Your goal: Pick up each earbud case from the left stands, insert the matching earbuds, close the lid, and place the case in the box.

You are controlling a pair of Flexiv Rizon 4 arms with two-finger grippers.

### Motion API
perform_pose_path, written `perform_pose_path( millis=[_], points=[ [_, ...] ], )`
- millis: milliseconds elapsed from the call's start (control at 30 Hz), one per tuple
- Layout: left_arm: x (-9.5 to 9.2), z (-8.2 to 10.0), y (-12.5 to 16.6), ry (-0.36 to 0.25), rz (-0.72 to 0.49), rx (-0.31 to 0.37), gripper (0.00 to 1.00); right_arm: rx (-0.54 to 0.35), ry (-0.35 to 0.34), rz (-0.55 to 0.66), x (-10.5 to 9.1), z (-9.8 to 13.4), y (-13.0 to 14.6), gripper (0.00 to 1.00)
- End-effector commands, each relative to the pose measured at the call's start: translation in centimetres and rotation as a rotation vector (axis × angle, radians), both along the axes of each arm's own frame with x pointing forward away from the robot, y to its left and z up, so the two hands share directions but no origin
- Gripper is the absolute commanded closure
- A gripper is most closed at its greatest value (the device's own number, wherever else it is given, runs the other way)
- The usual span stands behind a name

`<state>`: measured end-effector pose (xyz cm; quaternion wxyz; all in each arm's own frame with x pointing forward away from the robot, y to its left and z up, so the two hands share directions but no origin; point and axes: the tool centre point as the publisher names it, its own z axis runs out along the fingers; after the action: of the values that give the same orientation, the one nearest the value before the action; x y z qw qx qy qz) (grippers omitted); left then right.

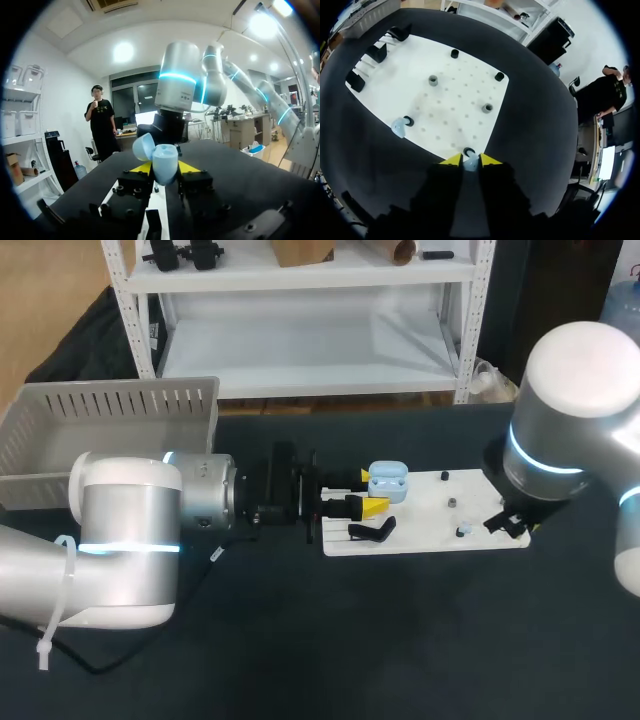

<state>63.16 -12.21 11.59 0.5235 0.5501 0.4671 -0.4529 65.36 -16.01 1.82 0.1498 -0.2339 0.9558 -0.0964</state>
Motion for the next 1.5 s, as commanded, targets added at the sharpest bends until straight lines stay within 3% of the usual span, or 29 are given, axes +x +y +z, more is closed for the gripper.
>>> perform_pose_path(
  millis=[33, 333, 500, 700, 867, 1033, 1233, 1500],
  points=[
    [0.0, 0.0, 0.0, -0.001, 0.001, -0.001, 1.0, -0.013, -0.022, -0.003, -0.6, 0.7, 0.0, 1.0],
    [0.0, 0.0, 0.0, -0.001, 0.001, -0.001, 1.0, -0.026, -0.055, -0.009, -2.0, 4.9, 0.1, 1.0],
    [0.0, 0.0, 0.0, -0.001, 0.001, -0.001, 1.0, -0.037, -0.076, -0.011, -4.0, 8.1, 1.1, 1.0],
    [0.0, 0.0, 0.0, -0.001, 0.001, -0.001, 1.0, -0.053, -0.095, 0.024, -7.4, 13.7, 5.4, 1.0],
    [0.0, 0.0, 0.0, -0.001, 0.001, -0.001, 1.0, -0.071, -0.072, 0.035, -9.8, 16.5, 9.0, 1.0],
    [0.0, 0.0, 0.0, -0.001, 0.001, -0.001, 1.0, -0.084, -0.016, 0.004, -11.4, 17.2, 11.9, 1.0],
    [0.0, 0.0, 0.0, -0.001, 0.001, -0.001, 1.0, -0.084, -0.05, -0.049, -11.9, 17.0, 14.3, 1.0],
    [0.0, 0.0, 0.0, -0.001, 0.001, -0.001, 1.0, -0.084, -0.05, -0.049, -11.9, 17.0, 14.3, 1.0]
  ],
)
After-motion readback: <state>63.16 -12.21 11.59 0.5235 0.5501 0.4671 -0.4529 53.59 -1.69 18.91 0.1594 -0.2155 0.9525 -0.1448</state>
